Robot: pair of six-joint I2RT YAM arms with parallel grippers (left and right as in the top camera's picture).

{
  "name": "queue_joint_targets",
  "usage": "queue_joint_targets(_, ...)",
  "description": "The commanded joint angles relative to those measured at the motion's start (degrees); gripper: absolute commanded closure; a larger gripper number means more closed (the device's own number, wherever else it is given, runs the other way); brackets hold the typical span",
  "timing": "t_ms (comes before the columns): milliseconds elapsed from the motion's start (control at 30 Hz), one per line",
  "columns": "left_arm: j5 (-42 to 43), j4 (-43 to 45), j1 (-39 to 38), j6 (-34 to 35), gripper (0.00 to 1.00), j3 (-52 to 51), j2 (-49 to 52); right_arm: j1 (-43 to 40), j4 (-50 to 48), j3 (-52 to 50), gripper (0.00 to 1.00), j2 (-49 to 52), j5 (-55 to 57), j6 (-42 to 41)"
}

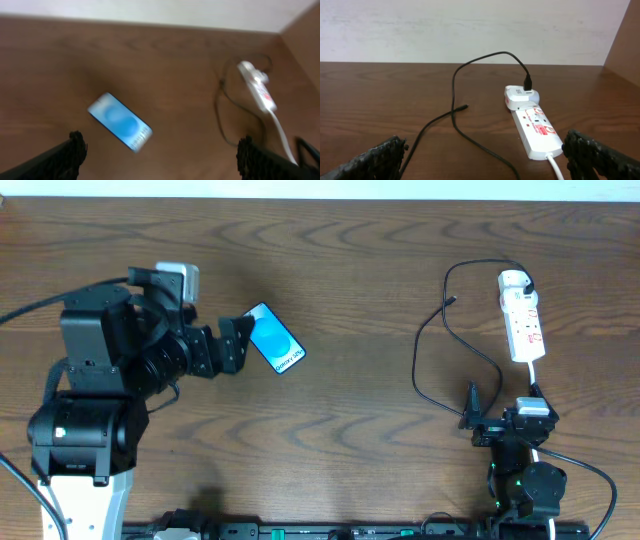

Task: Plug charger to phone and switch on socket
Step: 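Move the left gripper forward over the blue phone and lower it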

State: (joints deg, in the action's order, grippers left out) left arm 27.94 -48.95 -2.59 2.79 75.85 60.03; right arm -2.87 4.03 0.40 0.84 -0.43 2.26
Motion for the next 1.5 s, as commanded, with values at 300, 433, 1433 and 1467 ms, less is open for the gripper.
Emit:
queue_joint_targets(300,0.11,6.19,-0.13,16.46,0.02,0.90,0.09,-0.31,0.24,-0.09,0.01,-0.46,0.26,-0.48)
queue_joint_targets(433,-7.06,6.43,-1.22,19.98,0.02,2.36,0.66,-0.31,0.26,-0.09,0.01,-0.46,0.26,-0.48)
queue_joint_targets(1433,-43.60,-8.39,-18.27,42.56,0.02,22.91,38.23,-0.31,0.24,-0.09,0.01,-0.46,0.26,-0.48)
queue_joint_targets(1467,-43.63,-8.59,-18.27,42.53,0.02,22.88,39.12,-0.31,0.24,-0.09,0.01,-0.46,0.26,-0.48)
